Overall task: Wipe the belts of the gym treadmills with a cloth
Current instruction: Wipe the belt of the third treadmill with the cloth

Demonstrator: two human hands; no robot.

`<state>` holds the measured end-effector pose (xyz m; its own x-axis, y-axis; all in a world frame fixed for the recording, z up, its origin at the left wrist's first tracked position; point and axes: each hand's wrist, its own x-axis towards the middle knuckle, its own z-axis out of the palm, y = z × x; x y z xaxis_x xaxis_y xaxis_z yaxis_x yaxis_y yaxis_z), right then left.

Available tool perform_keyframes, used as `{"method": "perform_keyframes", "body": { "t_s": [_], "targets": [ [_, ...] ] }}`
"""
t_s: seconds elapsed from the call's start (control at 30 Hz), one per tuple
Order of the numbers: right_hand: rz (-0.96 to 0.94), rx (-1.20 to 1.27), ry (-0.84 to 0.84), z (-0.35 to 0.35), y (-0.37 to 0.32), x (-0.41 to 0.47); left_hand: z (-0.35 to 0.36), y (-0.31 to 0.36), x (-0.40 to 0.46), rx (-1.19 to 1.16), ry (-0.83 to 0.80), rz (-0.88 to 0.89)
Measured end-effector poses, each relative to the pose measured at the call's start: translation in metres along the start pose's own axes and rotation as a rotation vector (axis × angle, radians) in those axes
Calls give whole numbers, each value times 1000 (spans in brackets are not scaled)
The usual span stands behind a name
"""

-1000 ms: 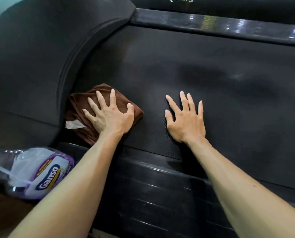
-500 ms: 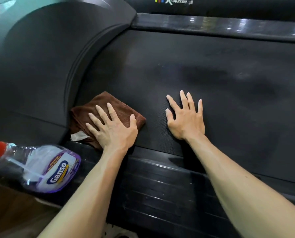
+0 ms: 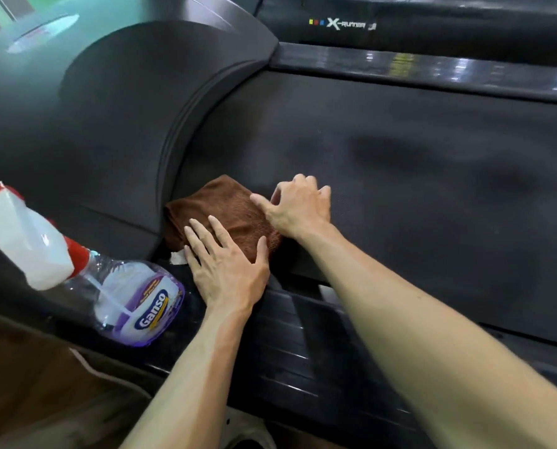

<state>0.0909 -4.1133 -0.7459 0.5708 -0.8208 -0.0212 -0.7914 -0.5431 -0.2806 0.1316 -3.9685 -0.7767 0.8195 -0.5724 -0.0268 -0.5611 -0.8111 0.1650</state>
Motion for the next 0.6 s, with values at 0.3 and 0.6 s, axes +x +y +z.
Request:
{"method": "perform_keyframes", "body": {
  "t_s": [0.3,0.6],
  "targets": [
    [56,-88,30,6,32,-13,3,9,17,48,-58,182],
    [401,-90,103,-33,177,-44,17,131,17,24,-172,664]
  ]
}}
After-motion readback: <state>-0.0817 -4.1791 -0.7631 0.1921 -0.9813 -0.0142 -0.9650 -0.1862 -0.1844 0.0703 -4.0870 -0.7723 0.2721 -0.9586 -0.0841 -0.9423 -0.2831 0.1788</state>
